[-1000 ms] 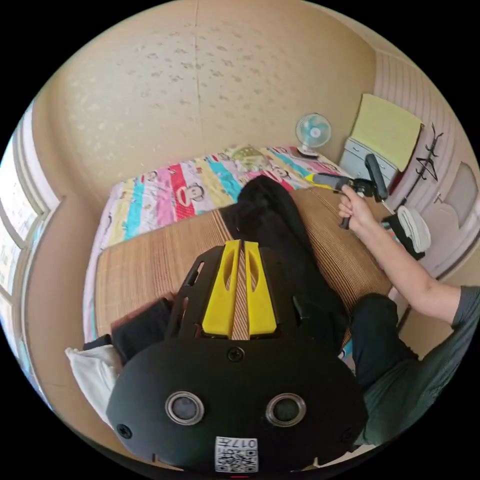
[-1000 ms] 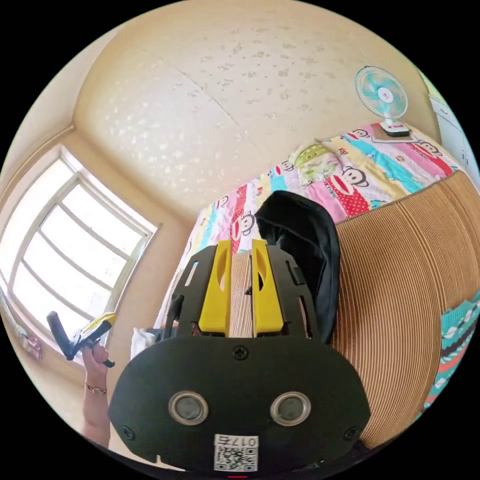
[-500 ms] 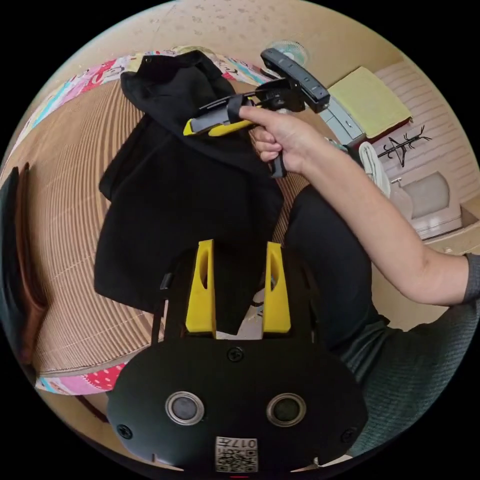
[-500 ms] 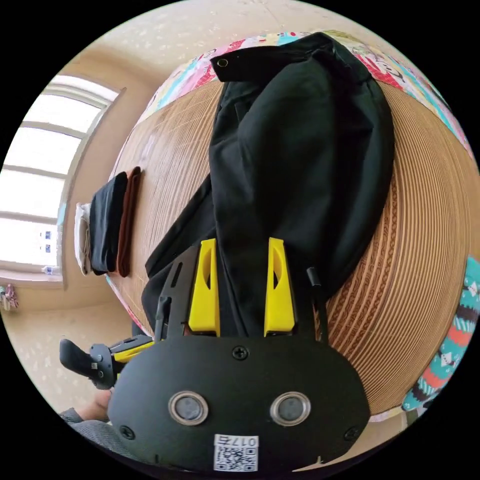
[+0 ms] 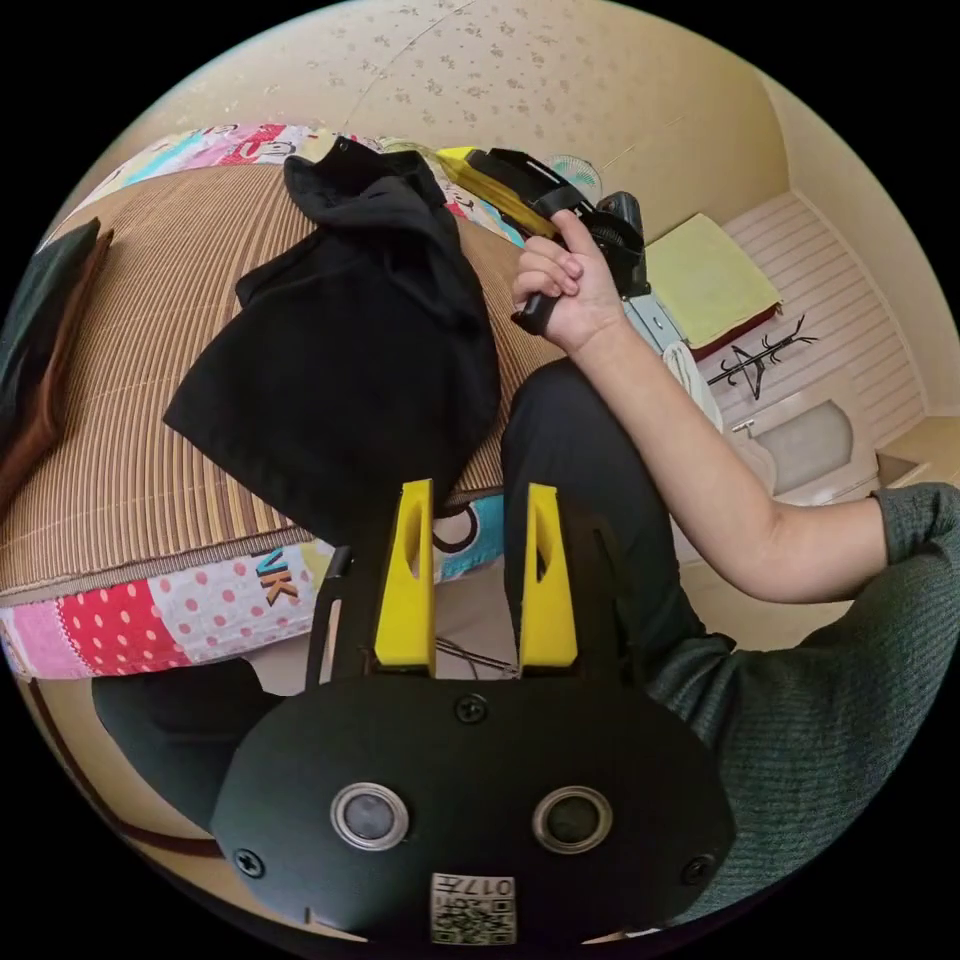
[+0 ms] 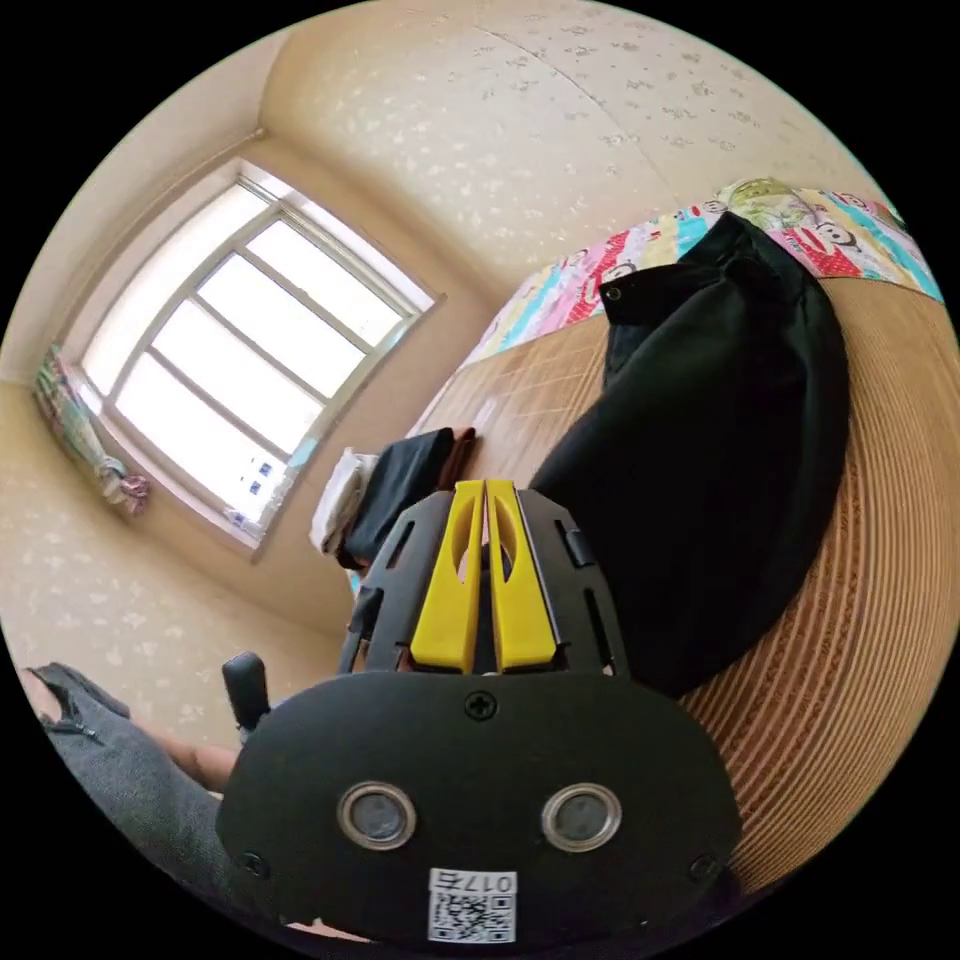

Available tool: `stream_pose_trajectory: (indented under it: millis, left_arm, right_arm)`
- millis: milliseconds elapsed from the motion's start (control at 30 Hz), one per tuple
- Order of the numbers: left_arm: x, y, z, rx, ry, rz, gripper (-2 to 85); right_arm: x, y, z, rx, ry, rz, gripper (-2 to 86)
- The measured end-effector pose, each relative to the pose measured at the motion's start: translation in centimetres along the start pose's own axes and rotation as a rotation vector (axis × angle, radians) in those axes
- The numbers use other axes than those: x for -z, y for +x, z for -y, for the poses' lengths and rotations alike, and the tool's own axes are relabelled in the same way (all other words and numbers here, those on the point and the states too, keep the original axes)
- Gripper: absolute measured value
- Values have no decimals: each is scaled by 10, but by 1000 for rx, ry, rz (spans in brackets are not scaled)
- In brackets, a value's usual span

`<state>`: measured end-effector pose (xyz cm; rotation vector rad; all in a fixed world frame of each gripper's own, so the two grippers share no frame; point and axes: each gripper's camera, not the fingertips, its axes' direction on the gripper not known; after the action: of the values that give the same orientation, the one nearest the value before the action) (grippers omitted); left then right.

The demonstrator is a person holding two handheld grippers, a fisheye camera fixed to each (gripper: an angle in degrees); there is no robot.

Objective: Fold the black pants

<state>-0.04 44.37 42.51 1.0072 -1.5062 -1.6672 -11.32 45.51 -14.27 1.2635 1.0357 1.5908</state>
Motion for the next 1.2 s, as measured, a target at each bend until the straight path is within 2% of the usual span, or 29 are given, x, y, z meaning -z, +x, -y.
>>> stream_pose_trajectory:
  millis: [33,67,167,267,333,367,433,467,533,600,733,800,833,900,933,1000,1033,1100,1133,1167,1200]
  left_arm:
    - [3,-2,-3,0,4,5,134]
    - [8,-5,-7,7,3,38,133]
    - [11,-6,-3,-7,-19,128,135]
    - [10,6,27,-55,-33,153,138]
    - [4,27,55,-139,-33,196,142]
    - [-7,41,75,-194,-58,277,142]
    - [-37,52,101,-240,-140,415,138]
    - [-63,49,113,-246,-220,481,132]
    - [-101,34,118,-215,-331,497,128]
    - [-107,29,111,-196,-272,512,124]
    - [-100,34,108,-177,-296,513,80]
    - [-77,24,112,-85,-292,339,3]
    - [-68,19,113,-41,-271,278,0]
    - [-22,-10,107,104,-134,-78,-7]
    - [-9,-16,104,116,-86,-181,-8]
    - [37,-30,89,113,99,-487,-9]
    - [48,-30,84,97,136,-534,-9]
    - [82,-23,64,-62,288,-796,-8]
    - [87,-21,58,-79,305,-814,-8]
    - [96,-20,47,-69,307,-745,-7]
    - [100,-22,36,0,273,-558,-5]
  right_arm:
    - [14,10,-3,-14,35,178,8]
    - [19,15,-5,-29,42,211,7]
    - [37,32,-8,-122,18,31,5]
    - [59,45,-1,-100,44,125,4]
    - [73,66,0,-151,56,250,4]
    - [76,73,0,-171,57,301,4]
    - [89,103,-2,-241,105,572,5]
    - [93,109,-2,-255,129,638,5]
    - [116,131,-7,-313,228,770,6]
    - [138,140,-8,-335,273,760,6]
    - [188,149,-9,-299,423,796,6]
    - [200,155,-9,-284,477,869,6]
    - [204,160,-8,-287,491,908,6]
    - [207,165,-6,-306,485,937,6]
    - [210,165,-6,-314,477,943,6]
    - [218,162,-5,-299,478,944,6]
    - [224,160,-5,-286,483,944,6]
    - [233,157,-4,-262,489,934,6]
    - [237,157,-5,-271,489,917,6]
    - [238,157,-5,-280,488,911,6]
    - [238,159,-7,-301,485,905,6]
